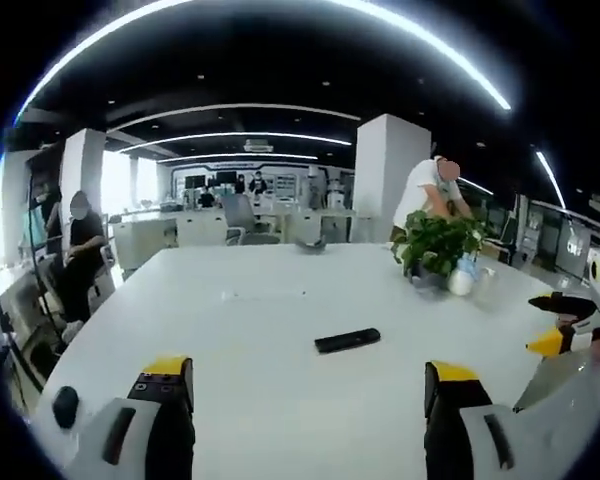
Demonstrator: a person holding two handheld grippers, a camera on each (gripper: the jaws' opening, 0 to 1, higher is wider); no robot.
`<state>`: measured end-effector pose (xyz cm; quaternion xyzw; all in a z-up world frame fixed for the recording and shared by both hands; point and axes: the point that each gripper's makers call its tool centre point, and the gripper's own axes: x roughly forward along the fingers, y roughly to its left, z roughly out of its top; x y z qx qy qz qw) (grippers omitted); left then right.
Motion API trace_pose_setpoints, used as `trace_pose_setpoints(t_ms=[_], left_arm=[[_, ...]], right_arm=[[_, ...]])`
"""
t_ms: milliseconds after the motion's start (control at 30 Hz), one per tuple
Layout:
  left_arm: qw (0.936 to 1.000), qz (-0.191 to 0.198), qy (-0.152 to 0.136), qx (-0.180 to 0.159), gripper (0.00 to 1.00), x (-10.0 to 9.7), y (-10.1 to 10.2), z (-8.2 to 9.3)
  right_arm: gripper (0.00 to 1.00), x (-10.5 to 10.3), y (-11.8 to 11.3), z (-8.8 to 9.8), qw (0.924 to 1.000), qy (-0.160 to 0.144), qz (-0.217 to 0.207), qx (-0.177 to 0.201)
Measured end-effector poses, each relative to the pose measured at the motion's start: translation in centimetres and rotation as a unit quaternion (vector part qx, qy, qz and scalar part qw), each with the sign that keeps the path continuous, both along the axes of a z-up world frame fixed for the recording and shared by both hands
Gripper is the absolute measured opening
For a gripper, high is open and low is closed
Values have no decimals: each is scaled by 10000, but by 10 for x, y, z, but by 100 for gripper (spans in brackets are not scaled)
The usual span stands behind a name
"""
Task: Press the specified remote control buttons in sequence, fully releasing each button before pressing the next.
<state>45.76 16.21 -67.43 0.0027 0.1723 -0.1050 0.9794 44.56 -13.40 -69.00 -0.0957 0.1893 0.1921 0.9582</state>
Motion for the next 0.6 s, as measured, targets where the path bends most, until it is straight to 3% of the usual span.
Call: trace_pose_setpoints(t_ms=[133, 267, 433, 600], left_arm=[[9996, 225, -16, -172, 100, -8, 4, -4], [9980, 555, -238, -177, 100, -12, 10, -9], [9983, 528, -222, -45, 95, -12, 8, -9], [9983, 571, -102, 17, 96, -20, 12, -11]], right_arm=[[88, 0, 0, 1, 10000, 11, -10, 50], [89, 0, 0, 0, 9999, 78, -12, 141], [91, -1, 0, -1, 9999, 87, -31, 126], [91, -1, -1, -2, 10000, 76, -44, 46]])
